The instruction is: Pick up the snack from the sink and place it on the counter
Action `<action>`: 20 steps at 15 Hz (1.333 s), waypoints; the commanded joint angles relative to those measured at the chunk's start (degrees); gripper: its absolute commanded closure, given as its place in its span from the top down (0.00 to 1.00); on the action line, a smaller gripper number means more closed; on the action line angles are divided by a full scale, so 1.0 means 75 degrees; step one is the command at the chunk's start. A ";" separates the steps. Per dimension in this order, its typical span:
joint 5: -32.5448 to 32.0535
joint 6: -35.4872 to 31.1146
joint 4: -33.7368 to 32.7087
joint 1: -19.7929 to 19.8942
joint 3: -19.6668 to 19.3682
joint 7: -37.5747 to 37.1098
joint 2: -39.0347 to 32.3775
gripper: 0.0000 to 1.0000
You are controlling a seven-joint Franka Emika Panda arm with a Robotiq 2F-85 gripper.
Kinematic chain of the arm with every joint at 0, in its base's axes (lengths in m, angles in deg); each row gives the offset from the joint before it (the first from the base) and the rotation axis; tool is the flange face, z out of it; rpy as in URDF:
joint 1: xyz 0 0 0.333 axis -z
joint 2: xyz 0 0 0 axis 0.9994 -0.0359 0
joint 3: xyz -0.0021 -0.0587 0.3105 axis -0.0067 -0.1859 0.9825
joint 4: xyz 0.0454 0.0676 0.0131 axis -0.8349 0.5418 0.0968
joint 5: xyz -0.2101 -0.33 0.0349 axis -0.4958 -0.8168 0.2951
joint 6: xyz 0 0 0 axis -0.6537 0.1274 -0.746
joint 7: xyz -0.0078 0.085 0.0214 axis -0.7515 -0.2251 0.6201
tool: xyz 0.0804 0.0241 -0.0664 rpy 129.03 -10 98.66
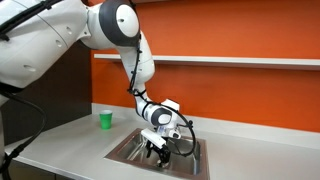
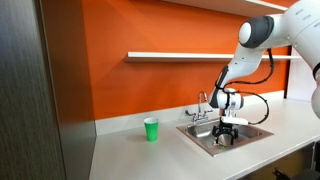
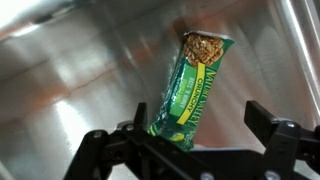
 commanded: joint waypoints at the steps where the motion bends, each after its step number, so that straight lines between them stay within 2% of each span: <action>1: -0.0089 0.0020 -0.0130 -0.0213 -0.0224 -0.0853 -0.0108 1.00; 20: -0.0194 0.0424 -0.0702 -0.0445 -0.0296 -0.1585 -0.0703 1.00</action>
